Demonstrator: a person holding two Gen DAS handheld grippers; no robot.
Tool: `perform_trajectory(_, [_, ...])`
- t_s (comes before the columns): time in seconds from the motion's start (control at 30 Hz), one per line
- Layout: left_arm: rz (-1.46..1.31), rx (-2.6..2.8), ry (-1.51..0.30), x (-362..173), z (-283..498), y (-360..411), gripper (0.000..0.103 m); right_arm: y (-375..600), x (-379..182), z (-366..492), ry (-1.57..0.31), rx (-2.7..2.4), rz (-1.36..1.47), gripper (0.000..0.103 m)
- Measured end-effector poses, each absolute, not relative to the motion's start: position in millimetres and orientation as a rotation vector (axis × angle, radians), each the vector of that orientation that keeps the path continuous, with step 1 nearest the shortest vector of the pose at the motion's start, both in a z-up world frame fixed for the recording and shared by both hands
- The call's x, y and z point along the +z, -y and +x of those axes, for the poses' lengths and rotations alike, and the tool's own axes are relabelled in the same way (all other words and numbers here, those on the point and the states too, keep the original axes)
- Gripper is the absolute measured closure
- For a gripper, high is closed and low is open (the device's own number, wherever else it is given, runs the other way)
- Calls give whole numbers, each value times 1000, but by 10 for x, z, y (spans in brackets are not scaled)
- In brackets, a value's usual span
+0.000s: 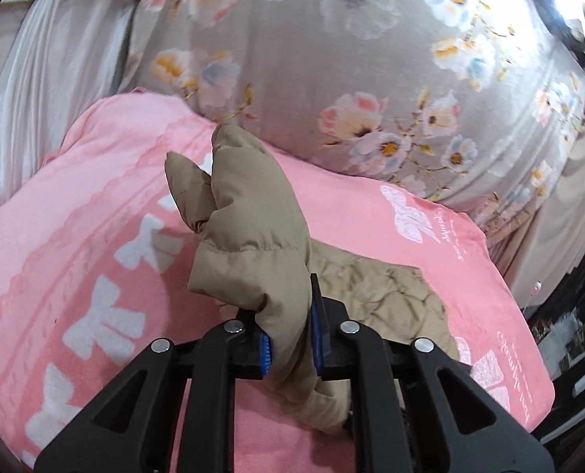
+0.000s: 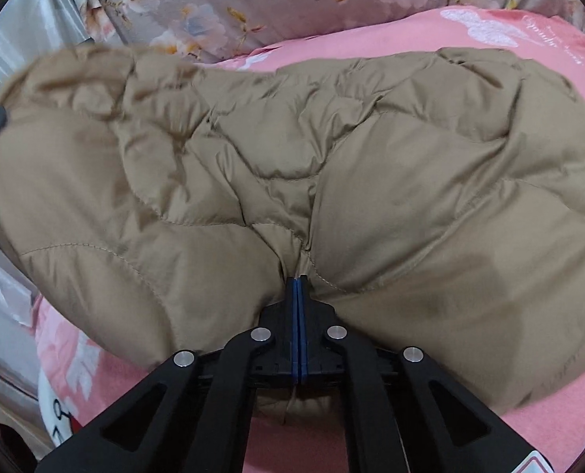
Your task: Fold large clothes
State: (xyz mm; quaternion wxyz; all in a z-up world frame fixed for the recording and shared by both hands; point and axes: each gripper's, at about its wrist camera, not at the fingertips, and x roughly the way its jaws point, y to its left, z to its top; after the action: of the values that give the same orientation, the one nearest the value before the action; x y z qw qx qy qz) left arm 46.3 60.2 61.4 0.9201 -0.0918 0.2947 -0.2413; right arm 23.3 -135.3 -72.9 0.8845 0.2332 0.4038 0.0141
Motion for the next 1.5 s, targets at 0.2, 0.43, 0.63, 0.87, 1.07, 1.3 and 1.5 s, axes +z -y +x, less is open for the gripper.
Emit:
perform_trajectory(0.2, [-64,-617,-549,847,383,50,90,1532,-748,331,-875,150,667,101])
perform_trajectory(0.43, [34,-749,-657,564,410,971,90,2303,-310,-587,-807,-147,591,101])
perform_trajectory(0.63, [114,-854,-845,-75,329,1725,90,2788,-307,-1091,-800,-347,594,101])
perform_trajectory(0.87, [190,-848,-874,-391,127,1893,87,2907,-284,-1205,-790,-394,555,96])
perform_trajectory(1.07, [9,-933,-874,-1,124,1438,40,2946,127,-922,-721,-321,491,89])
perform_trajectory(1.3, [-128,-718,-744,564,443,597,34,2814,772,-293,-586,-200,509,44])
perform_trajectory(1.5, [-131,-390,-750,555,1061,58,34,2790,782,566,-661,-172,599,41])
